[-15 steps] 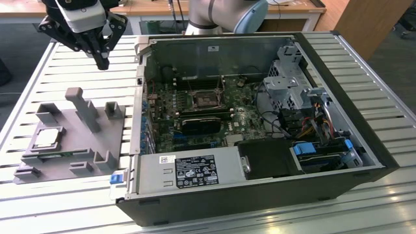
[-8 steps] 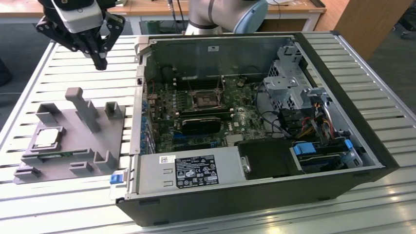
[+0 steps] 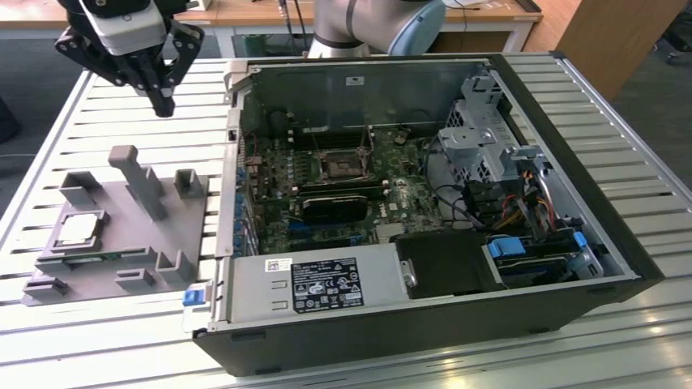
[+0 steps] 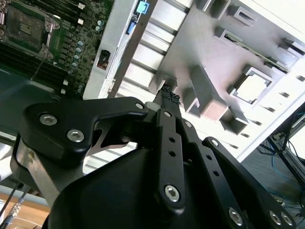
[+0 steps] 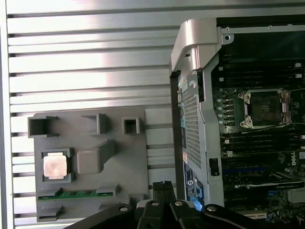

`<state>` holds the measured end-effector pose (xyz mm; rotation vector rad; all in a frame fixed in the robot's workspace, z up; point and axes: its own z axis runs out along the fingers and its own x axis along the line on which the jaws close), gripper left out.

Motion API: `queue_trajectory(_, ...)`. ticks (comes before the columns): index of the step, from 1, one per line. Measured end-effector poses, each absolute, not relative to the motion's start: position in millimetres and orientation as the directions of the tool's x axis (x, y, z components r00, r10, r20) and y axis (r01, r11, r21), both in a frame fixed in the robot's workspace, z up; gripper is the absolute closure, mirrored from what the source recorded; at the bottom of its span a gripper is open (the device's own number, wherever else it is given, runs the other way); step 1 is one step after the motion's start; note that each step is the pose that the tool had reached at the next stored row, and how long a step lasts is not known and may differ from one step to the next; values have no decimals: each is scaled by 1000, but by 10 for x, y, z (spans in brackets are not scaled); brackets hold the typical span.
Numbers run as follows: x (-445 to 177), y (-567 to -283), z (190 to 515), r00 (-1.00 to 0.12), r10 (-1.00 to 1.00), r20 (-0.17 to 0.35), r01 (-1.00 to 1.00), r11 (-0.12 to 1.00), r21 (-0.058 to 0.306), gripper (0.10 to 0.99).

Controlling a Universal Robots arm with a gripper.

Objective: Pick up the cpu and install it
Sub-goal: 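Reach for the cpu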

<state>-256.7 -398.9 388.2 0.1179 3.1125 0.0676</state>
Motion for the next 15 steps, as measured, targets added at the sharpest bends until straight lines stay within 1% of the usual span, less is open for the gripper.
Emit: queue_trajectory(15, -2639, -3989, 3878, -997, 76, -25, 75, 996, 44, 980)
